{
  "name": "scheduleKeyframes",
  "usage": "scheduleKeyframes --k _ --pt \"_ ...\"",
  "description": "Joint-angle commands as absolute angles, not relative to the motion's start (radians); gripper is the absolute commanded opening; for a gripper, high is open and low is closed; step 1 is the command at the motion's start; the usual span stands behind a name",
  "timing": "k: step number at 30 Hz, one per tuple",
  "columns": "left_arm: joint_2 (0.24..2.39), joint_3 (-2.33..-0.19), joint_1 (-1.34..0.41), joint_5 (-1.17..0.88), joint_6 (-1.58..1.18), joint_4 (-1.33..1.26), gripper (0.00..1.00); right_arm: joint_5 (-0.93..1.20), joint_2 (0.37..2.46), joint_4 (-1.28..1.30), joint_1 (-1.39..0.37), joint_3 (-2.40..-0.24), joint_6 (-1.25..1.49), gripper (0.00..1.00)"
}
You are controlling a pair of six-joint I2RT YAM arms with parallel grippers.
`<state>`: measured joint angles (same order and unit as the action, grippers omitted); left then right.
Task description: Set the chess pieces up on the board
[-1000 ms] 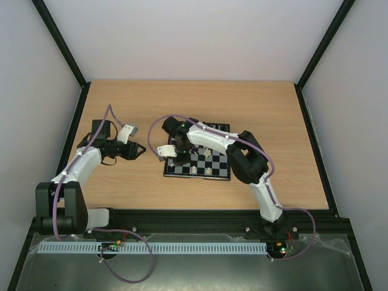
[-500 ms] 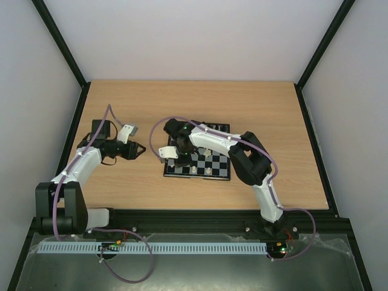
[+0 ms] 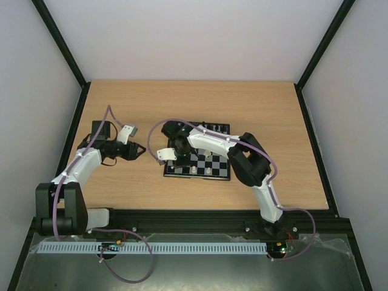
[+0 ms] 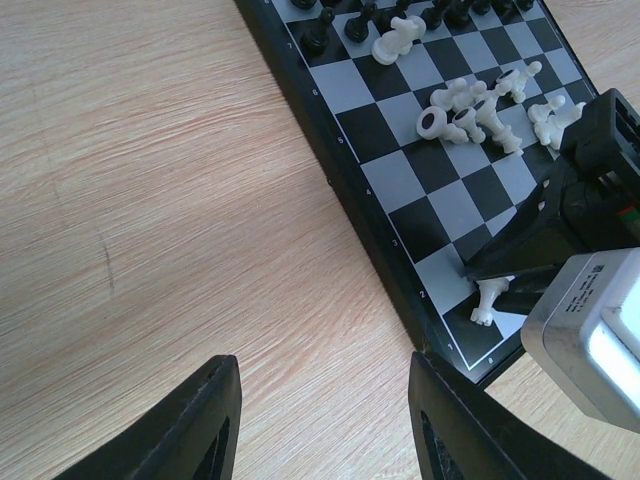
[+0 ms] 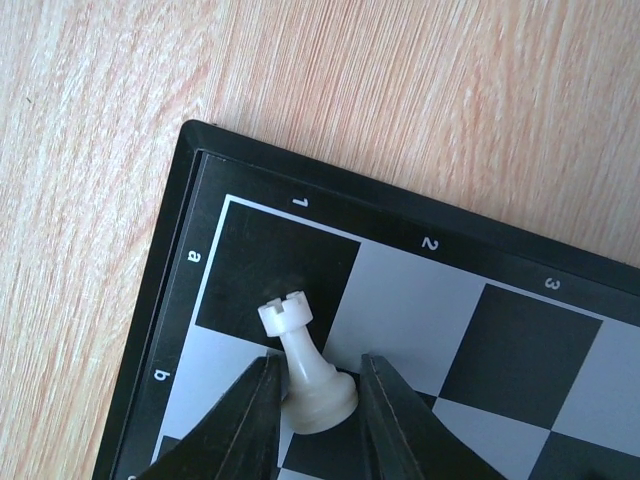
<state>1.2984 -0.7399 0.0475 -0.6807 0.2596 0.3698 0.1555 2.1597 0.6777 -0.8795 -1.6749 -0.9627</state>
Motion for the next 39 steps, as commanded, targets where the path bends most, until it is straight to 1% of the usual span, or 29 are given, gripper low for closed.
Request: scheduleKeyframes --k 1,5,9,13,21,25,31,33,36,39 --pt "1.275 -0.726 0.055 -0.704 0.256 0.359 0.49 0.125 2.166 0.733 -0.887 -1.64 -0.988 0.23" --pt "1.279 -0.723 0.055 -0.707 0.256 0.356 0.5 0.12 2.15 0.724 -0.887 -1.615 -0.974 0.2" --pt "1.285 -0.723 0.054 -0.717 0.262 0.357 0.49 0.115 2.143 0.724 -0.884 -1.603 -0.945 0.14" --pt "1.295 -0.728 0.054 -0.739 0.262 0.354 0.5 0.148 2.129 0.716 -0.873 -1.619 -0.889 0.12" --pt "1.36 -0.779 0.054 -0.795 0.233 0.365 0.49 0.361 2.153 0.745 -0.782 -1.801 -0.614 0.11" --pt "1.412 -0.816 0.054 -0.883 0.21 0.374 0.49 0.442 2.145 0.723 -0.748 -1.811 -0.484 0.11" --pt "1.484 -0.853 0.022 -1.091 0.146 0.385 0.48 0.5 2.12 0.713 -0.745 -1.808 -0.424 0.11" --pt "1.521 -0.866 0.0 -1.15 0.12 0.395 0.49 0.513 2.12 0.71 -0.745 -1.814 -0.411 0.11" --pt "1.554 -0.874 -0.033 -1.184 0.098 0.394 0.49 0.527 2.119 0.705 -0.745 -1.82 -0.394 0.11" --pt "1.585 -0.88 -0.067 -1.195 0.085 0.386 0.46 0.534 2.117 0.703 -0.745 -1.822 -0.384 0.11"
